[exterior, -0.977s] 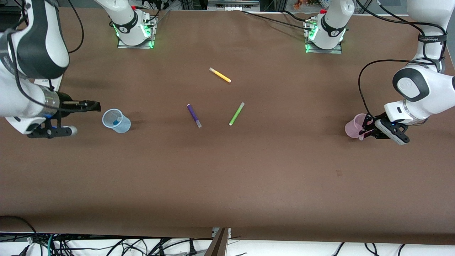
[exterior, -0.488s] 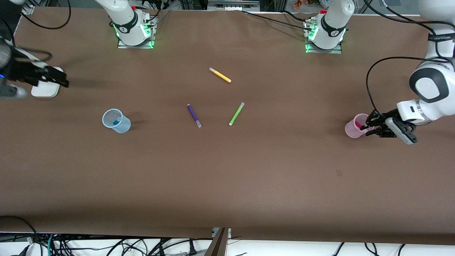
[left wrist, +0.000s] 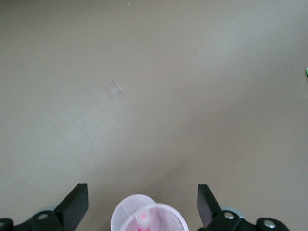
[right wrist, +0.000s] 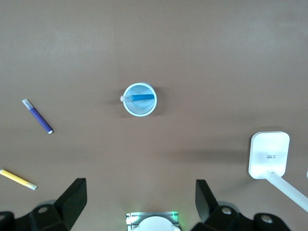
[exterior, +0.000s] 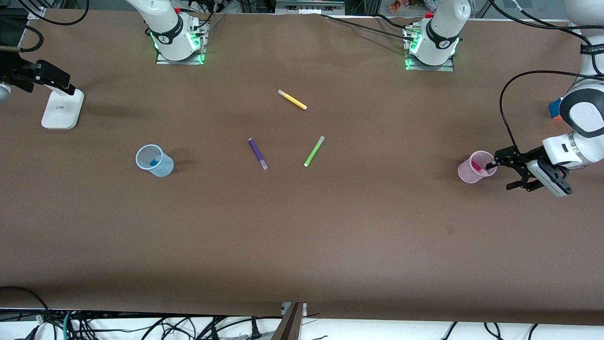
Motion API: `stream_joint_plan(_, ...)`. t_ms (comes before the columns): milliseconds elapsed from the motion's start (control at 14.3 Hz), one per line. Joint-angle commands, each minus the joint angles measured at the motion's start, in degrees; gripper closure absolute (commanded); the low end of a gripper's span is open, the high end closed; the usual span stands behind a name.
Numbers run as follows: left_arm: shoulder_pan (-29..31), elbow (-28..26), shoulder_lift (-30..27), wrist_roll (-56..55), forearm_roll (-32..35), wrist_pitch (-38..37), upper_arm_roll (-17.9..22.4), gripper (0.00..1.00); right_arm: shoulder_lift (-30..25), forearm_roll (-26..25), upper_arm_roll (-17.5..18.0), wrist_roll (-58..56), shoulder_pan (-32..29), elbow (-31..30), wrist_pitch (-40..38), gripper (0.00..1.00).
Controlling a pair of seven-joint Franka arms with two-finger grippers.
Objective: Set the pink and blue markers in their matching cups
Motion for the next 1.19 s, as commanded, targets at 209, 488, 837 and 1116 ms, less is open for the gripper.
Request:
stream_joint_plan(209,-1.31,21.85,9.90,-20.38,7.05,-12.18,0.06,0.00,2.63,-0.41,0.10,-0.08,-0.03,4.52,-4.26,0.00)
stream_joint_plan(488,-3.86,28.37,8.08,-38.04,14.78,-25.26,-0.38,0.00,2.90,-0.41,0.10,0.18,-0.12,4.52,-4.26,0.00)
stream_joint_plan(837,-8.45,29.65,-2.10,-60.54,31.22,-34.80,-6.13,0.00,2.90,-0.68,0.10,-2.63,-0.12,4.52,-4.43,0.00)
stream_joint_plan(1116,0.95,18.93,-14.93,-68.85,38.98,-32.79,-19.27,0.00,2.90,-0.50,-0.34,-2.63,-0.21,4.52,-4.52,0.00)
